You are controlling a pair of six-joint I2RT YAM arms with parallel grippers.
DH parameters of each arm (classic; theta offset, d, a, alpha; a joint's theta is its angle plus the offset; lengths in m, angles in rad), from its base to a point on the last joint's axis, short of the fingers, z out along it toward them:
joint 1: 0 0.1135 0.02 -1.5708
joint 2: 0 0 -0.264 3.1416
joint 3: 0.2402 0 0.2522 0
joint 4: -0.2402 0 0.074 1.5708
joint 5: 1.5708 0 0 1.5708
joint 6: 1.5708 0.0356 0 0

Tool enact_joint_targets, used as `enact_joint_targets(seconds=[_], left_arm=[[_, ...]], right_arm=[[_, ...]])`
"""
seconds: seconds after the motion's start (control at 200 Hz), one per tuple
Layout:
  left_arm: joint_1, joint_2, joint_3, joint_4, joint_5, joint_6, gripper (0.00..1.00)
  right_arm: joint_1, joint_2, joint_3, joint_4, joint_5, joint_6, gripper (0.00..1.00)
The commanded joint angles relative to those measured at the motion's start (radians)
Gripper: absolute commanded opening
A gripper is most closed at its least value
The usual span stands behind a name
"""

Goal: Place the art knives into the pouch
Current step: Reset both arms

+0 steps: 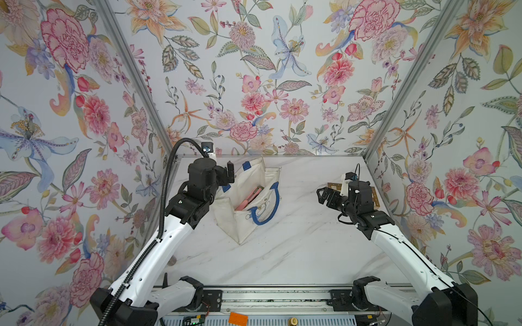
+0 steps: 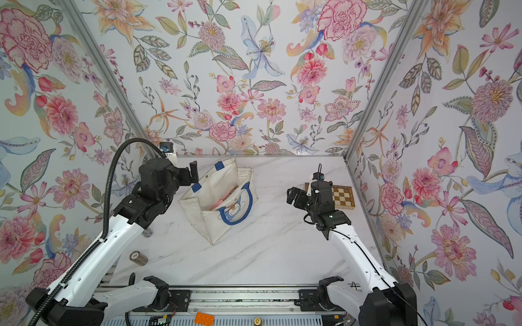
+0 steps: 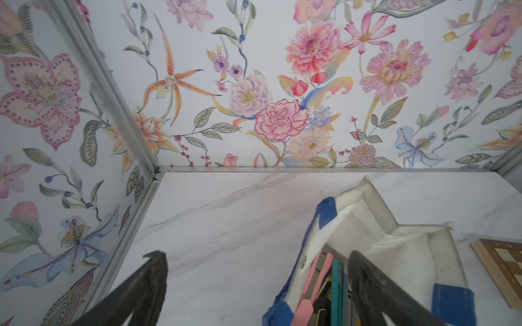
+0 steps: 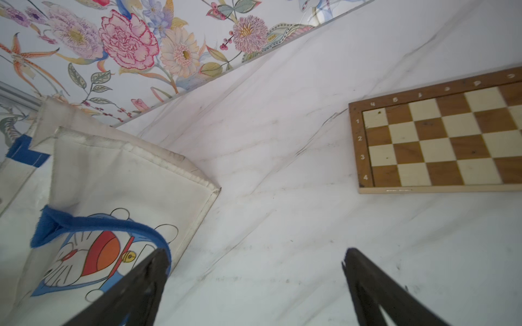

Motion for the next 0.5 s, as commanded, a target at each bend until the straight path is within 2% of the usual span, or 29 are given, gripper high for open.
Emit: enact_joint_targets(seconds=[0.0,0.085,0.22,0.27,0.37,0.435,0.495], left_arm=[[0.117,-0.02,-0.137,0.138,-0.053,0.012,0.99],[0.19,-0.049,-0.268,0.268,-0.106,0.026,0.99],[0.271,-0.084,-0.487,0.523,-0.166,0.025,0.99],[0.302,-0.082,-0.558,0.614,-0.179,0.013,1.0],[0.357,-0.04,-0.655,0.779,-0.107,0.02,1.0],[0.359,0.002,-0.695,0.875,-0.08,0.059,0.99],[0.361,0.032,-0.735,0.954,-0.068,0.084,0.99]], right_arm=[[-0.006,-0.013,-0.026,0.123,0.139,-0.114,0.99],[-0.007,-0.032,-0.1,0.268,0.198,-0.14,0.99],[-0.005,-0.1,-0.335,0.709,0.259,-0.216,0.99],[-0.007,-0.105,-0.393,0.811,0.298,-0.229,0.99],[-0.027,-0.072,-0.383,0.758,0.303,-0.268,0.99],[-0.039,-0.038,-0.36,0.706,0.292,-0.274,0.99],[-0.044,-0.018,-0.377,0.734,0.286,-0.27,0.99]])
